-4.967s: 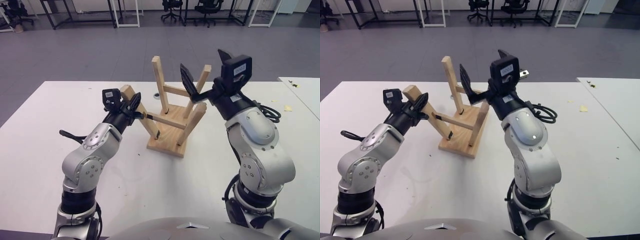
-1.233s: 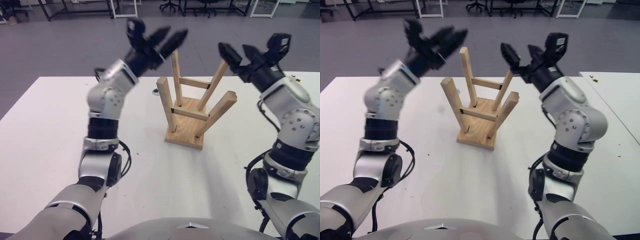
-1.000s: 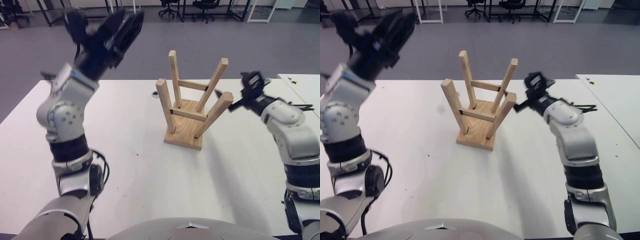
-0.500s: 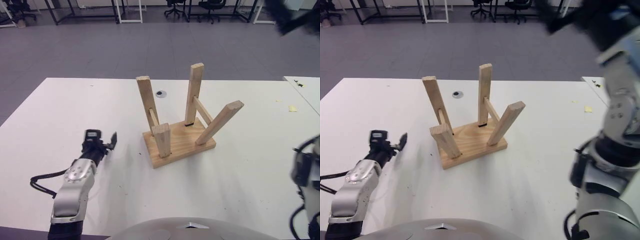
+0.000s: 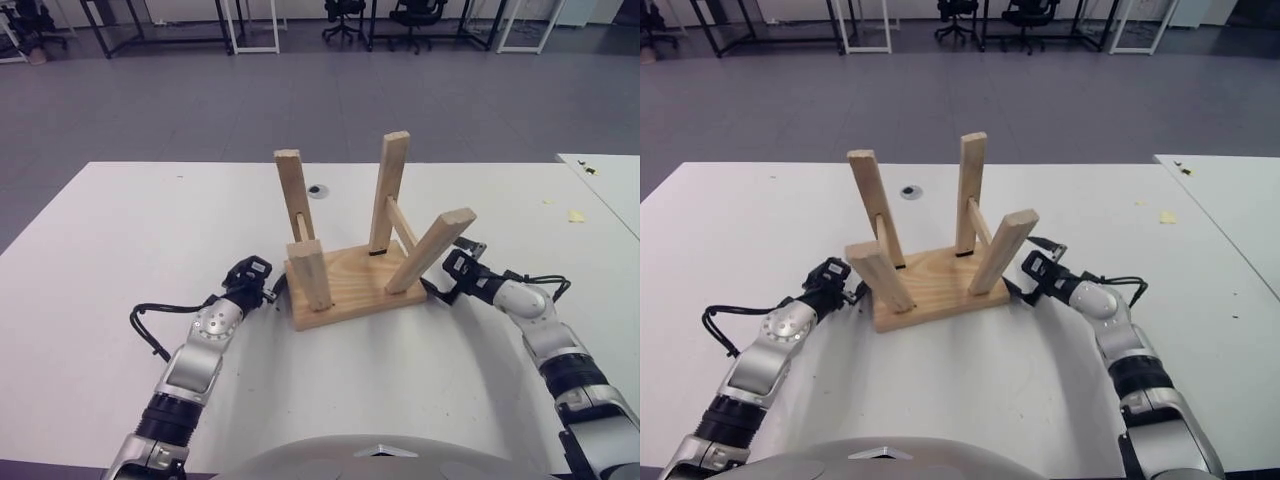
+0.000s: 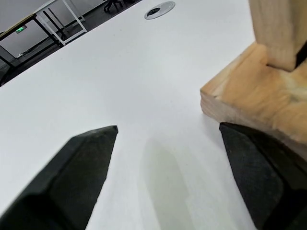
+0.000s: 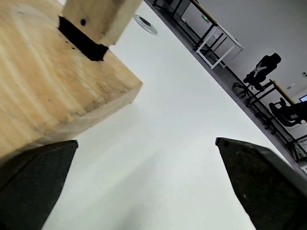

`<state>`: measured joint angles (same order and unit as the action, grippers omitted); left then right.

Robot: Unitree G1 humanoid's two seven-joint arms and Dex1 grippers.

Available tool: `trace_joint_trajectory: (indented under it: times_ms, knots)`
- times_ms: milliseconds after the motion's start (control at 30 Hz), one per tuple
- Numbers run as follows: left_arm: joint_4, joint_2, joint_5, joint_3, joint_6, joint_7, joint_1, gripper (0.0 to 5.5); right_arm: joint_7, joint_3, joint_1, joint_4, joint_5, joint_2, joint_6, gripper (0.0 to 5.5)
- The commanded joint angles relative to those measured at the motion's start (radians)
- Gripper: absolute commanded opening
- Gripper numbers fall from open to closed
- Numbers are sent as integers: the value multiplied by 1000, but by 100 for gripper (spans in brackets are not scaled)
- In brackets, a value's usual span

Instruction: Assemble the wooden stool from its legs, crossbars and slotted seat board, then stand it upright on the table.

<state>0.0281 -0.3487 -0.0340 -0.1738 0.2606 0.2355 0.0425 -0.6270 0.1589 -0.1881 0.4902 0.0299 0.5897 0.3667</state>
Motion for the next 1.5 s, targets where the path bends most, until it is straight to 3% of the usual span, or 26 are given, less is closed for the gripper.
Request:
trace_joint_trajectory:
  times_ms: [33, 233, 400, 533, 800, 967, 1167, 1367, 1500]
  knots:
    - [36, -2, 35, 48, -80, 40, -41, 393, -10, 1, 118, -135, 2, 0, -98, 540]
    - [-177, -11, 100, 113, -34, 72, -283, 393, 76, -110, 312, -402, -19, 33, -308, 540]
    - [-249, 25, 133, 52, 67, 104, -309, 393, 49, -68, 366, -558, -59, -13, -430, 540]
    - [-431, 58, 240, 20, 256, 122, -313, 393, -24, -30, 403, -772, -201, -43, -582, 540]
    - [-832, 32, 522, 219, 635, 122, -276, 393, -148, -279, 418, -1078, -562, 119, -927, 540]
    - [-976, -81, 608, 330, 789, 156, -281, 393, -165, -414, 393, -1135, -673, 204, -1039, 540]
    - [-929, -235, 553, 373, 719, 255, -398, 393, -198, -431, 437, -1156, -646, 266, -1054, 540]
    - [-699, -548, 471, 448, 378, 698, -544, 393, -387, -406, 478, -1033, -527, 420, -945, 540]
    - [-554, -550, 494, 389, 250, 814, -411, 393, -459, -273, 320, -970, -531, 388, -900, 540]
